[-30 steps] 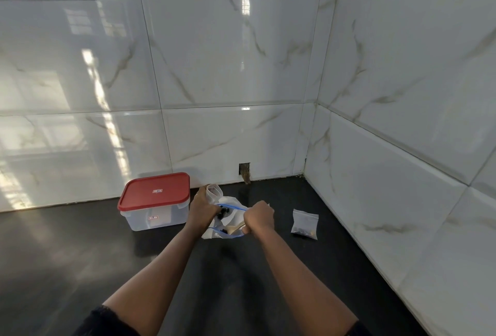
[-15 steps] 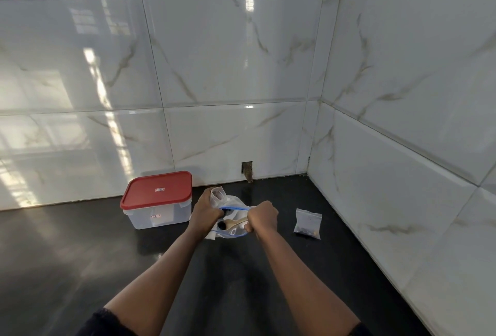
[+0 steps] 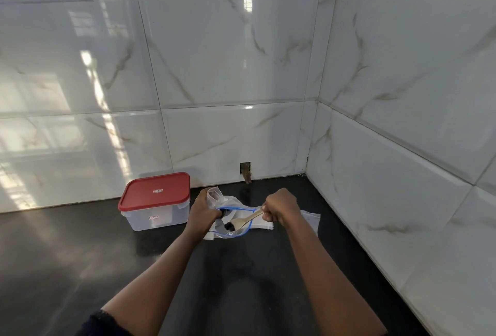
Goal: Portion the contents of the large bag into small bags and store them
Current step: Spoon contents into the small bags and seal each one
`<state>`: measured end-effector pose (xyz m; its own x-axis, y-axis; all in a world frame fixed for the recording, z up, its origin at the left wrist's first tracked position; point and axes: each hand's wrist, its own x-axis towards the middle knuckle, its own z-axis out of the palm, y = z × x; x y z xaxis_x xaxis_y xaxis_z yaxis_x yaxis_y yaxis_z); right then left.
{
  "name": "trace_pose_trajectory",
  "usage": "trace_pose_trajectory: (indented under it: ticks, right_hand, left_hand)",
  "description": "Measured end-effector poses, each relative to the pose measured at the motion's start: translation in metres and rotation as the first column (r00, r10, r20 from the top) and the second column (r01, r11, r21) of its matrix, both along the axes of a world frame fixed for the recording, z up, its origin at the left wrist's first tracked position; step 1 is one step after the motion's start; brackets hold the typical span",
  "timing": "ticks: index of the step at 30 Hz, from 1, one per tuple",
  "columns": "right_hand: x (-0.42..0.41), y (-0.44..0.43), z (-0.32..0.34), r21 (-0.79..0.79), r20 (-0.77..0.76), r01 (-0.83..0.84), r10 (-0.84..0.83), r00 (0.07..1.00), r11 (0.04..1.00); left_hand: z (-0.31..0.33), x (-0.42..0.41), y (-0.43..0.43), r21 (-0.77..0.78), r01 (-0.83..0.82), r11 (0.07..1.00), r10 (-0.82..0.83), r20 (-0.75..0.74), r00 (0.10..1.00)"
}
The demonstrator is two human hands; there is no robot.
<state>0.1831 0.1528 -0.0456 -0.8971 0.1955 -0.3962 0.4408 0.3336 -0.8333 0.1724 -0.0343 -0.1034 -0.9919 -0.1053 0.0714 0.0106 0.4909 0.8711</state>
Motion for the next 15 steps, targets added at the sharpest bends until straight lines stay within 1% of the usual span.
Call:
trace_pose_trajectory:
  ticks: [2, 7, 12, 15]
  right_hand:
    - [0.002, 0.009, 0.012, 0.002, 0.018, -0.026, 0.026, 0.999, 1.0]
    - [0.003, 0.023, 0.039, 0.002, -0.021, -0.06, 0.06, 0.998, 0.998]
    - [0.009, 0.02, 0.055, -0.009, -0.138, -0.072, 0.07, 0.988, 0.997]
    - [0.011, 0.008, 0.059, 0.048, -0.224, -0.109, 0.117, 0.967, 0.993]
  left_hand:
    - [0.0, 0.0, -0.001, 0.017, -0.005, 1.0, 0.005, -0.001, 1.0]
    - [-0.001, 0.002, 0.002, 0.031, -0.01, 0.999, 0.01, -0.015, 1.0]
    - [-0.004, 0.005, 0.003, 0.035, 0.009, 0.999, -0.009, 0.0, 1.0]
    - [-0.004, 0.007, 0.004, 0.051, 0.019, 0.999, -0.018, -0.023, 1.0]
